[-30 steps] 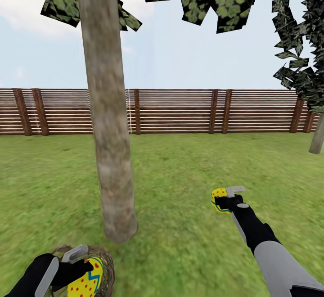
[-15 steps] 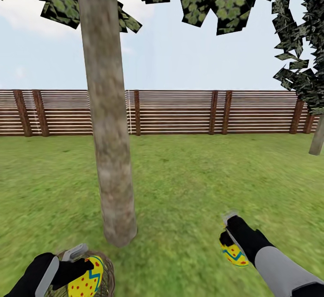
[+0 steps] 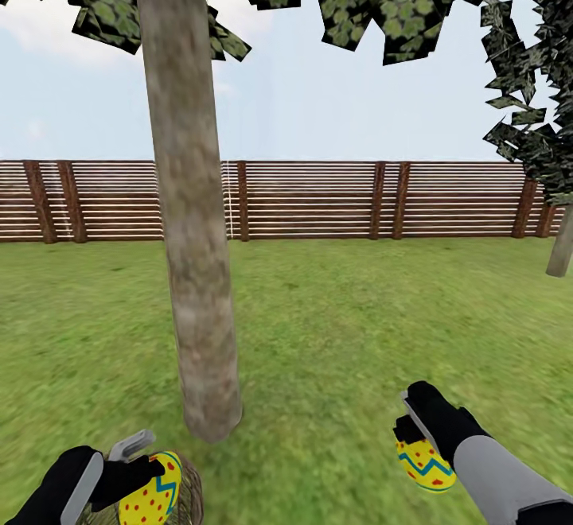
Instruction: Take the three Easter eggs out of the wicker basket on the lawn in the garden, then place them on the lawn next to a single tree (choose any tree) so that all three eggs are next to the same tree and none are left in the basket.
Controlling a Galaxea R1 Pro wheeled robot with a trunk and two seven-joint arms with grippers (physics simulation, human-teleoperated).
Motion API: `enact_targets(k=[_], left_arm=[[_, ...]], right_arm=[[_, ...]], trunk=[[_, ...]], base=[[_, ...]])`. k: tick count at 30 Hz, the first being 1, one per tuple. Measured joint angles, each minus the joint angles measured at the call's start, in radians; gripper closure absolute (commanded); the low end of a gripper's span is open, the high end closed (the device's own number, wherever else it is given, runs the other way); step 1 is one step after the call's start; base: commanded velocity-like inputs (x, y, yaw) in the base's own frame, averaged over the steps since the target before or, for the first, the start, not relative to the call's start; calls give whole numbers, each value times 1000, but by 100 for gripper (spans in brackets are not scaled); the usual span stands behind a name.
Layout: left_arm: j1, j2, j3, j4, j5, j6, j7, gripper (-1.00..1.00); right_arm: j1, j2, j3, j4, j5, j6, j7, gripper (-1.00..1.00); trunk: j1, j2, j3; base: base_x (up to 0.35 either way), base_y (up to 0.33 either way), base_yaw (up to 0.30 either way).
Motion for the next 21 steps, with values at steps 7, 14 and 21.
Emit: enact_targets(k=[7,14,21], left_arm=[[0,-2,-1,0,0,0,0,100],[0,-2,-1,0,0,1,0,100],[0,-3,-2,0,0,0,0,100]], right_arm=[[0,-5,-1,1,-147,-10,-256,100],[0,-19,1,4,-175,-7,-251,100],[0,-24,0,4,-177,-1,-211,100]], trunk=[[-27,49,22],[-54,98,44],[-81,147,66]], base=[[0,0,0],[0,0,0],[0,0,0]])
